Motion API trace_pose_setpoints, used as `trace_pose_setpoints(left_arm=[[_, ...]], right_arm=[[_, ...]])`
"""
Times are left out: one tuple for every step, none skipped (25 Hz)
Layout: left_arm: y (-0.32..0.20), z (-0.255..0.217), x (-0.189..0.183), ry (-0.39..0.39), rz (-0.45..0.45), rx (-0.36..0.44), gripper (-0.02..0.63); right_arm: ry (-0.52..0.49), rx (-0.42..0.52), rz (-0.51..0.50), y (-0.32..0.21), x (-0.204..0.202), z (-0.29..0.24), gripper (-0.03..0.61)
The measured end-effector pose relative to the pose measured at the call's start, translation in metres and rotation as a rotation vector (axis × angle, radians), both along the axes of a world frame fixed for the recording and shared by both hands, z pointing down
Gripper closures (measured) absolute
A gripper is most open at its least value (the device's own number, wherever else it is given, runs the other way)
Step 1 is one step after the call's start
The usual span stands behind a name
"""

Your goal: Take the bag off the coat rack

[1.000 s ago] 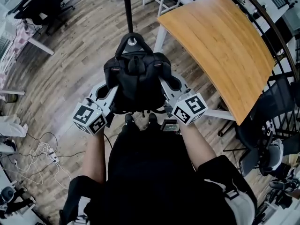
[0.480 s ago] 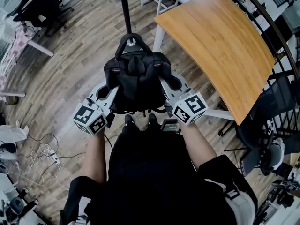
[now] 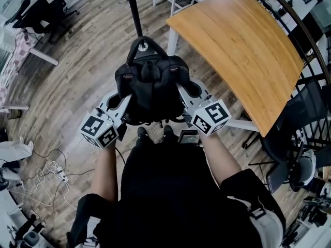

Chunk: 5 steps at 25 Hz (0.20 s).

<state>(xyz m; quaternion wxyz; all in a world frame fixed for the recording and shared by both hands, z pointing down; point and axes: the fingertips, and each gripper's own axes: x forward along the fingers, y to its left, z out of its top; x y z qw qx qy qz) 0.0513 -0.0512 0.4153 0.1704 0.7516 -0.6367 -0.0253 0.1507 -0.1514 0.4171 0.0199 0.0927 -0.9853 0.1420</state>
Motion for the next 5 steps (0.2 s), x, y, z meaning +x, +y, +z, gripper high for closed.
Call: trace_pose_setpoints(left_arm=[[-0.0012, 0.0002, 0.0013, 0.0, 0.001, 0.0, 0.569], [-0.0024, 0.0006, 0.0025, -0.001, 0.002, -0.001, 0.568], [-0.0037, 0.0012, 0.0037, -0.001, 0.003, -0.002, 0.568], [-0.0052, 0.0018, 0.0049, 0.0, 0.005, -0.002, 0.568], [-0.0068, 0.0023, 0.0061, 0.0, 0.006, -0.003, 0.569]], right_arm=[[0.001, 0.0, 0.0, -0.0013, 0.0012, 0.0002, 0.531], [0.002, 0.0, 0.0, -0.0024, 0.0024, 0.0006, 0.531], [0.002, 0.0, -0.001, -0.0037, 0.0038, 0.0012, 0.531], [0.002, -0.001, -0.001, -0.0051, 0.0051, 0.0017, 0.531], [0.002, -0.001, 0.0, -0.0067, 0.0064, 0.0022, 0.531]])
